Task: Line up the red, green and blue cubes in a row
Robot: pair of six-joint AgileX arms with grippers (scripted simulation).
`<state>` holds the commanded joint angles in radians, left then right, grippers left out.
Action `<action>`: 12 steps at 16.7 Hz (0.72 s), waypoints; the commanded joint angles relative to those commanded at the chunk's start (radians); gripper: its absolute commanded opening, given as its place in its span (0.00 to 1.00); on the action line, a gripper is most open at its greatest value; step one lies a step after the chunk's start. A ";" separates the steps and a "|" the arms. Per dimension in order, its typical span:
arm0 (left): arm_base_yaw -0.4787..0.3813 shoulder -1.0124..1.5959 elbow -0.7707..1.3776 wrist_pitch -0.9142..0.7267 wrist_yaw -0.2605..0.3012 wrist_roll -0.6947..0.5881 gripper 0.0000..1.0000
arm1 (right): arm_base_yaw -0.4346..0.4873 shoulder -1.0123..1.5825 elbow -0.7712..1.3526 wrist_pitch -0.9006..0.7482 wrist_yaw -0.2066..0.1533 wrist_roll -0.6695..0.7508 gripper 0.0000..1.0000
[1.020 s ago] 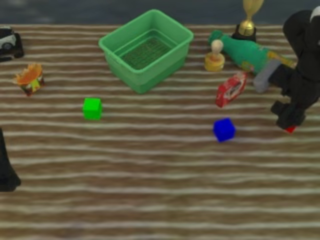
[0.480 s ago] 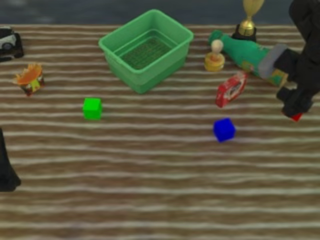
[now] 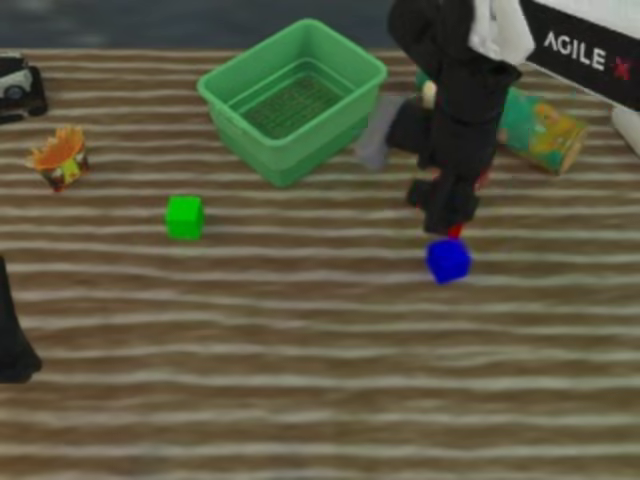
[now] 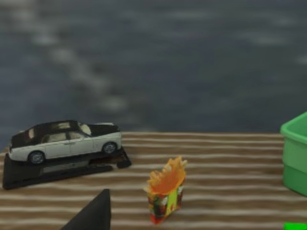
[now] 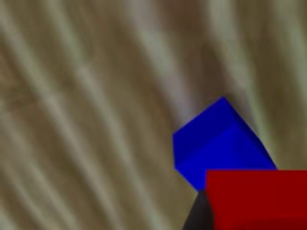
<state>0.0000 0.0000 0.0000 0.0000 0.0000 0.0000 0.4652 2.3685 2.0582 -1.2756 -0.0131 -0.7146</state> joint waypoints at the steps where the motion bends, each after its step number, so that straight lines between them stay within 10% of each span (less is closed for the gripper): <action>1: 0.000 0.000 0.000 0.000 0.000 0.000 1.00 | 0.058 0.038 0.081 -0.036 0.000 0.004 0.00; 7: 0.000 0.000 0.000 0.000 0.000 0.000 1.00 | 0.365 0.216 0.460 -0.209 0.001 0.030 0.00; 12: 0.000 0.000 0.000 0.000 0.000 0.000 1.00 | 0.420 0.244 0.516 -0.238 0.003 0.036 0.00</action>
<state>0.0000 0.0000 0.0000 0.0000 0.0000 0.0000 0.8852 2.6125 2.5738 -1.5136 -0.0097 -0.6782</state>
